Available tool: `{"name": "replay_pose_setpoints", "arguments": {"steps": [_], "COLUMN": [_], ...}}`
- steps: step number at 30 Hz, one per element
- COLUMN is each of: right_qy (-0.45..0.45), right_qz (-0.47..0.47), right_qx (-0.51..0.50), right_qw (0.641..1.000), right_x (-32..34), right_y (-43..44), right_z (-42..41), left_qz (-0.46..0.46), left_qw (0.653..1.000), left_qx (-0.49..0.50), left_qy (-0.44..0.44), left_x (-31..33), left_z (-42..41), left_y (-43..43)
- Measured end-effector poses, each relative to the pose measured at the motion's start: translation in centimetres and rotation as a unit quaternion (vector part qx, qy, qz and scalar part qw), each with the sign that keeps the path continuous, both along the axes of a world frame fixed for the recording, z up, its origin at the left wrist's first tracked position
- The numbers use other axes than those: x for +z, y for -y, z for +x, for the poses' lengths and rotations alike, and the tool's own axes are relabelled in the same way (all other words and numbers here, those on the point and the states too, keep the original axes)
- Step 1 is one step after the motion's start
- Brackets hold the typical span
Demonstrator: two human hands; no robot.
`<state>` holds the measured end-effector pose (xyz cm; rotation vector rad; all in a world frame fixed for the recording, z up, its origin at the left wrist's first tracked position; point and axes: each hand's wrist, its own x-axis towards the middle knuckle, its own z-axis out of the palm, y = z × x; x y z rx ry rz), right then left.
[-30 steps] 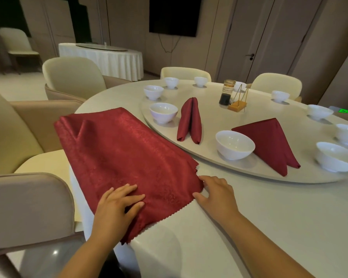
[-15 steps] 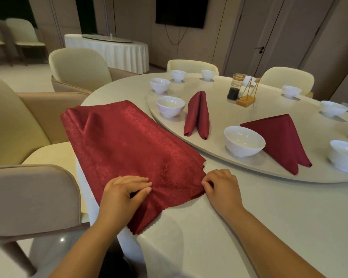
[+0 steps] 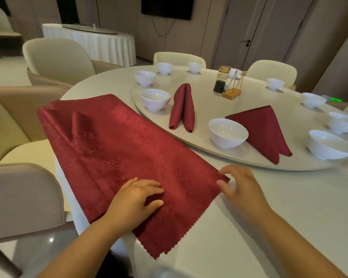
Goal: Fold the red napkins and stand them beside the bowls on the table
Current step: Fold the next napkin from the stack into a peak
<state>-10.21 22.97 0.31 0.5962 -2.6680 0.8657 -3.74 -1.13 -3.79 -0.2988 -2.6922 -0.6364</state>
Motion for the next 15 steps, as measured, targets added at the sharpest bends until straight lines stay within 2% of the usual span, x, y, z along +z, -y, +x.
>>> {"name": "replay_pose_setpoints", "arguments": {"steps": [2,4,6,8,11,15], "right_qy": [-0.01,-0.034,-0.04,-0.037,-0.078,-0.019], "right_qz": [0.026,0.123,0.175,0.166,0.157,0.08], "right_qx": [0.146,0.282,0.338,0.353,0.333,0.278], "right_qw": [0.989,0.951,0.924,0.92,0.926,0.957], "right_x": [-0.1,-1.1,-1.9,-2.2,-2.4,-2.5], "right_y": [1.9,3.5,4.8,5.6,6.2,6.3], "right_z": [2.6,4.7,5.9,6.3,6.3,6.7], "left_qz": [-0.018,-0.035,-0.026,0.058,0.175,0.184], "left_qw": [0.999,0.998,0.997,0.995,0.983,0.983], "left_qx": [-0.005,-0.001,-0.004,-0.001,-0.004,-0.021], "left_qy": [-0.027,-0.054,-0.075,-0.077,-0.053,-0.02], "left_x": [-0.8,-1.2,-1.2,-1.1,-0.8,-0.2], "left_z": [0.1,-0.1,0.1,0.2,0.9,2.1], "left_y": [0.1,0.3,0.0,0.1,0.5,1.9]}}
